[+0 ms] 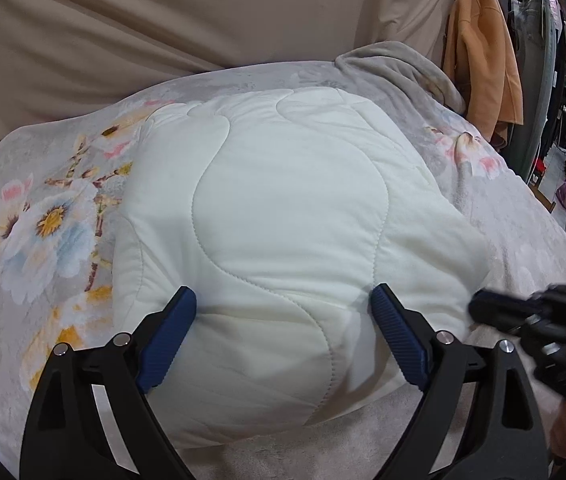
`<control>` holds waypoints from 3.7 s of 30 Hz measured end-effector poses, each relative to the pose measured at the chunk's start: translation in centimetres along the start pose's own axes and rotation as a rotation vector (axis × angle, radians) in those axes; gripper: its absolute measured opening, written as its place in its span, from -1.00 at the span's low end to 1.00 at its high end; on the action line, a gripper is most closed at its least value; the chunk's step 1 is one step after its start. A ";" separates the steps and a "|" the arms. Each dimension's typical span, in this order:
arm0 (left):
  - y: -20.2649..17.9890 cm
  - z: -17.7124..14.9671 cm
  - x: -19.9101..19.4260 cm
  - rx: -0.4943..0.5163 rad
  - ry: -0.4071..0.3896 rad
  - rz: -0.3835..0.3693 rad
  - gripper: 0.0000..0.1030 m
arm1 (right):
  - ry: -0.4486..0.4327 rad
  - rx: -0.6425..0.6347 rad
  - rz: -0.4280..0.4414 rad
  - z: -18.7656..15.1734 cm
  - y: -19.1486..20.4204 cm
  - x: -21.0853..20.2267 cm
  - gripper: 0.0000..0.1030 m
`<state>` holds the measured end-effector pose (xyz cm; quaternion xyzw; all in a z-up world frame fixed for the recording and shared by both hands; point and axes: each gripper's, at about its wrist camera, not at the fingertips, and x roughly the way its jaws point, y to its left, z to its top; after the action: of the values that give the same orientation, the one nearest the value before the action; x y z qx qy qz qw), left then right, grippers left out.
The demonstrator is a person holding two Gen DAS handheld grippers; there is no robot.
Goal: Fold large clothes
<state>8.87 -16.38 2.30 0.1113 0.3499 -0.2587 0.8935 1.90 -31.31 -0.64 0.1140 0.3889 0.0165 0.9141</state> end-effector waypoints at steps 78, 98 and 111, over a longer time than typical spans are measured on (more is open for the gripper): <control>26.2 10.5 -10.7 -0.163 -0.569 -0.011 0.42 | -0.439 -0.153 0.339 23.0 18.8 4.0 -0.28; 32.9 3.8 -2.3 -0.406 -0.300 0.140 0.71 | -0.335 -0.121 0.173 20.9 19.9 12.6 -0.30; 31.3 3.7 5.0 -0.428 -0.103 0.181 0.77 | -0.174 -0.161 0.052 19.7 19.8 21.2 -0.72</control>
<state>30.94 6.66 2.14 -0.0631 0.3395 -0.1028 0.9328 31.92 -13.42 2.01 0.0510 0.3022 0.0614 0.9499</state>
